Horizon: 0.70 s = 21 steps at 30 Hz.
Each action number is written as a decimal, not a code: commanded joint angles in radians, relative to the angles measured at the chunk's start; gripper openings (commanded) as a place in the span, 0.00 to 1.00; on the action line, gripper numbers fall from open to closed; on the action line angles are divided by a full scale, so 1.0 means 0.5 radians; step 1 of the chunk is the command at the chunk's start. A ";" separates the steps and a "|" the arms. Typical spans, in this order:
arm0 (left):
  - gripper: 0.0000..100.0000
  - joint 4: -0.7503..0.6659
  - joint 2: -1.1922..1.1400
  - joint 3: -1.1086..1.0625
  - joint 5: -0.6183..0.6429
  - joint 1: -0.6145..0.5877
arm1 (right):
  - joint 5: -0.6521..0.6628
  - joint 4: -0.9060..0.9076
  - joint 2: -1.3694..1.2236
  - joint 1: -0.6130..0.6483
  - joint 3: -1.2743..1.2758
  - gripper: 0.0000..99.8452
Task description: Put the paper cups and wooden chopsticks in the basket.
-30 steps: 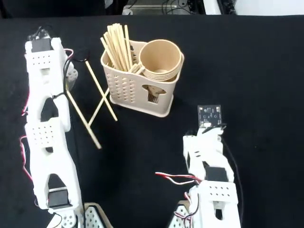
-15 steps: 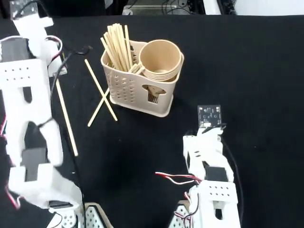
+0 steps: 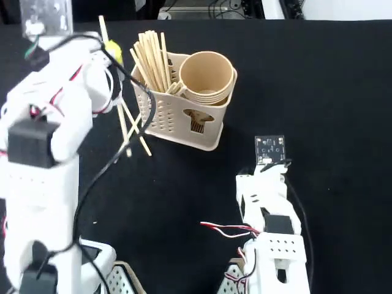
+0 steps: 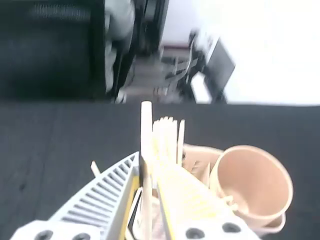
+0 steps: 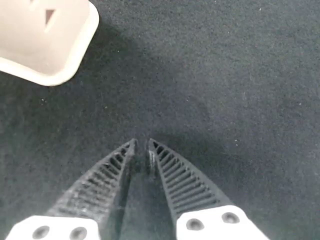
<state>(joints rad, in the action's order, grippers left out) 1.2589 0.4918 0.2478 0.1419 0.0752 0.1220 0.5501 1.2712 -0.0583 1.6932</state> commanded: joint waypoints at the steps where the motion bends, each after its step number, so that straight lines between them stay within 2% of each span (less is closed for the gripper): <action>1: 0.03 -0.700 0.381 -0.661 -0.015 0.029 | 0.021 0.009 0.029 0.028 -0.002 0.04; 6: 0.03 -1.749 0.706 -1.358 -0.015 0.026 | 0.021 0.009 0.029 0.028 -0.002 0.04; 9: 0.03 -2.154 0.825 -1.505 -0.015 0.038 | 0.021 0.006 0.029 0.028 -0.002 0.04; 14: 0.03 -2.216 0.804 -1.441 -0.003 0.044 | 0.055 0.006 0.029 0.028 -0.002 0.04; 21: 0.03 -2.219 0.540 -1.444 0.000 0.060 | 0.114 0.009 0.029 0.031 -0.002 0.04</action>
<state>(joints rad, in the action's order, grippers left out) 0.1680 0.8263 -0.4918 0.1404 0.0936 0.1695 0.5501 1.2712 -0.0583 1.6932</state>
